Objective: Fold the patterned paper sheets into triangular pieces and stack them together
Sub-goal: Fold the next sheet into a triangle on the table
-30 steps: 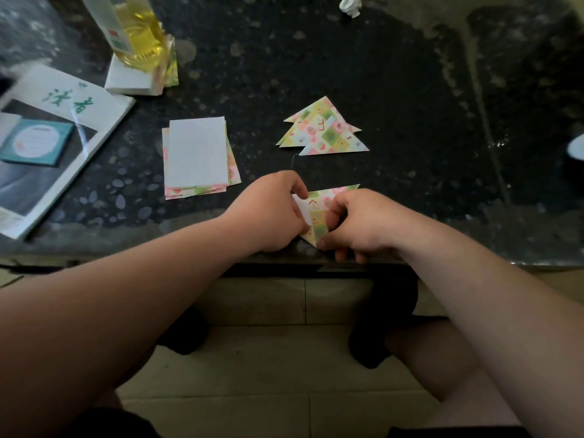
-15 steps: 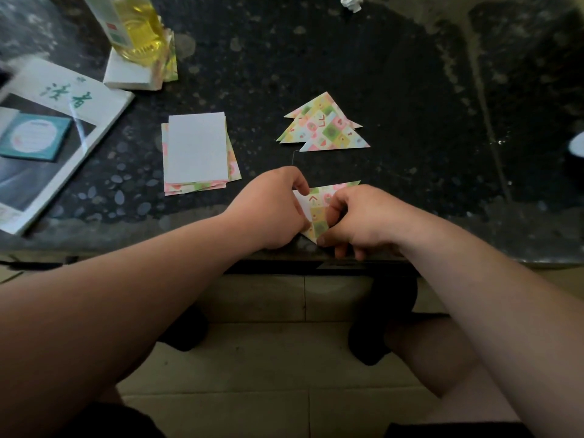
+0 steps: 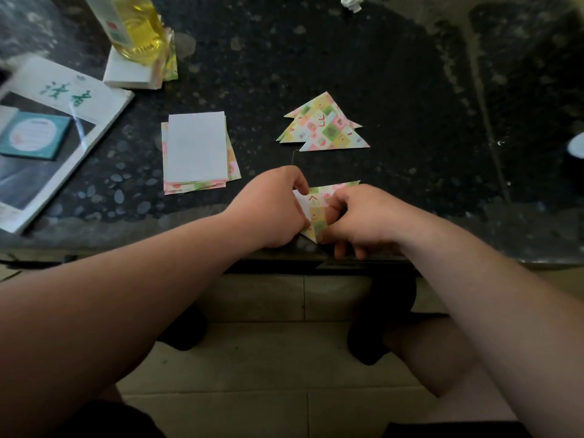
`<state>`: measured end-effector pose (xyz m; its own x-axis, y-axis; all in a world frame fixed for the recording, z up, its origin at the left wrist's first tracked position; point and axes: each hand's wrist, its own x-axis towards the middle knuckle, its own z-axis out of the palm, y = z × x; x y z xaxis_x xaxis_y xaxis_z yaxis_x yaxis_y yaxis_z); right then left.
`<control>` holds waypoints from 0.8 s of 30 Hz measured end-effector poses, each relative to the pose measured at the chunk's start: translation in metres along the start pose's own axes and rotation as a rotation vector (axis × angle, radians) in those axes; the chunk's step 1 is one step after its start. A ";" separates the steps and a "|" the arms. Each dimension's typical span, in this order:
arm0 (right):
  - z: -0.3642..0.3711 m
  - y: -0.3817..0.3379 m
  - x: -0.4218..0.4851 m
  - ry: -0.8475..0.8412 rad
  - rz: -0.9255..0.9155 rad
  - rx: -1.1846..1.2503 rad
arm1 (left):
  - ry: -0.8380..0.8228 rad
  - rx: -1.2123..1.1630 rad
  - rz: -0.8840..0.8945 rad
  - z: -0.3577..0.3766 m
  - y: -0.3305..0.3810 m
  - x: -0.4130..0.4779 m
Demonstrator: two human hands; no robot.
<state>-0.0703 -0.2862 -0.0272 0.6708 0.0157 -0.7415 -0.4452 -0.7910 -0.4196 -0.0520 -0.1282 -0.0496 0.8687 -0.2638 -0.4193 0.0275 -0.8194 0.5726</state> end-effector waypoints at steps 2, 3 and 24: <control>-0.001 -0.001 0.000 -0.016 -0.014 -0.001 | -0.002 0.000 -0.001 0.000 0.000 0.000; 0.000 -0.001 0.000 -0.021 -0.017 -0.005 | -0.003 -0.001 0.000 0.000 0.000 0.000; 0.001 0.006 -0.007 0.004 -0.117 0.073 | -0.004 0.003 0.032 -0.003 0.000 -0.002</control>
<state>-0.0779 -0.2907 -0.0250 0.7226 0.1028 -0.6836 -0.4058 -0.7375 -0.5399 -0.0524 -0.1258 -0.0466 0.8671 -0.2921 -0.4036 -0.0016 -0.8118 0.5840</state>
